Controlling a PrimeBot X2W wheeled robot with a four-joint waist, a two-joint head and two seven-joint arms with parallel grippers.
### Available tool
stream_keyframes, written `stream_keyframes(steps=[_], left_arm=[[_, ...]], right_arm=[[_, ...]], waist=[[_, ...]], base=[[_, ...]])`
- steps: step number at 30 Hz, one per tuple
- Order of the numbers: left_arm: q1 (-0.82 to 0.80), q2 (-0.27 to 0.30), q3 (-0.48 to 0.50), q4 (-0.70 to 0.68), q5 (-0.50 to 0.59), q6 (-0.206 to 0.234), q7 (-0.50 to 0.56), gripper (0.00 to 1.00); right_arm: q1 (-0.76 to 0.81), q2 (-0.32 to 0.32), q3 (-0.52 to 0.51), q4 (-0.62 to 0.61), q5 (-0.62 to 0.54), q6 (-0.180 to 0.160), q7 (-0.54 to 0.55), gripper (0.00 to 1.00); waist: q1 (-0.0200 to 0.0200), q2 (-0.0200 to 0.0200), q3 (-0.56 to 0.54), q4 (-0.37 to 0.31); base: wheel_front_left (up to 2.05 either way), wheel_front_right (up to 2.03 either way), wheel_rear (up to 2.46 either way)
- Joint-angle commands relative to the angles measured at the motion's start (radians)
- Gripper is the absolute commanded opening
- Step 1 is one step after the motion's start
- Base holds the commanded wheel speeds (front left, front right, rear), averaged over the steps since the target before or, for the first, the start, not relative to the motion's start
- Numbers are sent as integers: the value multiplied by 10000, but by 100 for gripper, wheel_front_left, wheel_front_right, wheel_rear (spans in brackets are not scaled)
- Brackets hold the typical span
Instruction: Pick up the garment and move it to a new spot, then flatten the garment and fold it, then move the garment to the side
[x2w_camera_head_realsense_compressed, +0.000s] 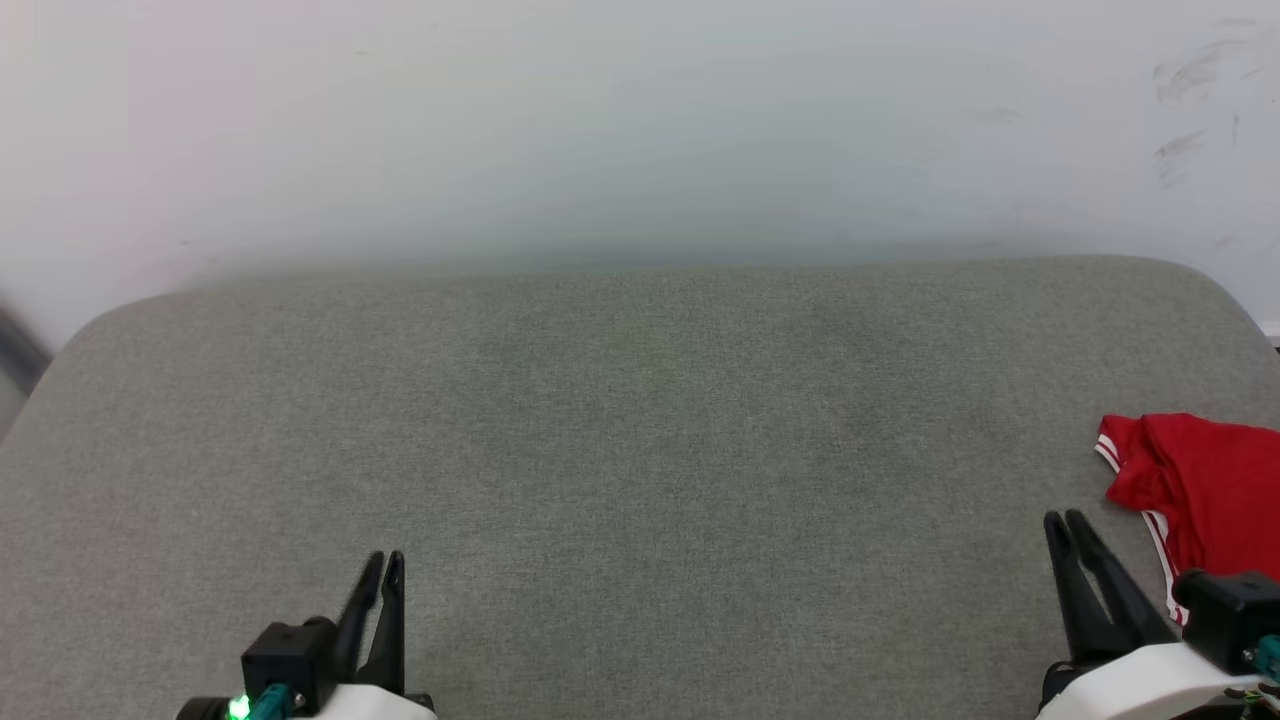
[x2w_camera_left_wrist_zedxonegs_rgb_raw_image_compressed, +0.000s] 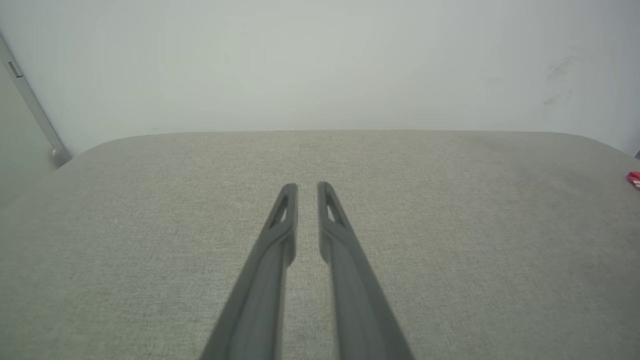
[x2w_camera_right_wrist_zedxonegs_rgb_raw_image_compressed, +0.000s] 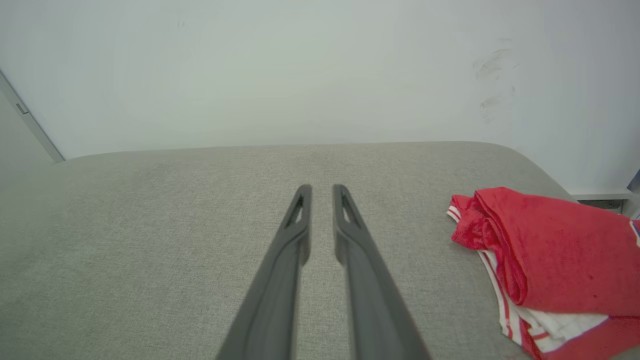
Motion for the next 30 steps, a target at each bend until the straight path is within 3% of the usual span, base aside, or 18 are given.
stream_keyframes(steps=[1, 30], left_arm=[[-1, -24, 35, -17, -75, -24, 17, 0], [-468, -1198, 1857, 581, -4006, -1523, 1221, 0]], right_arm=[[-7, 0, 6, 8, 93, 0, -17, 0], [-947, -133, -28, 1479, 5441, 0, -112, 0]], waist=[[0, 0, 2, 2], [0, 0, 121, 88]], base=[[0, 0, 0], [0, 0, 0]])
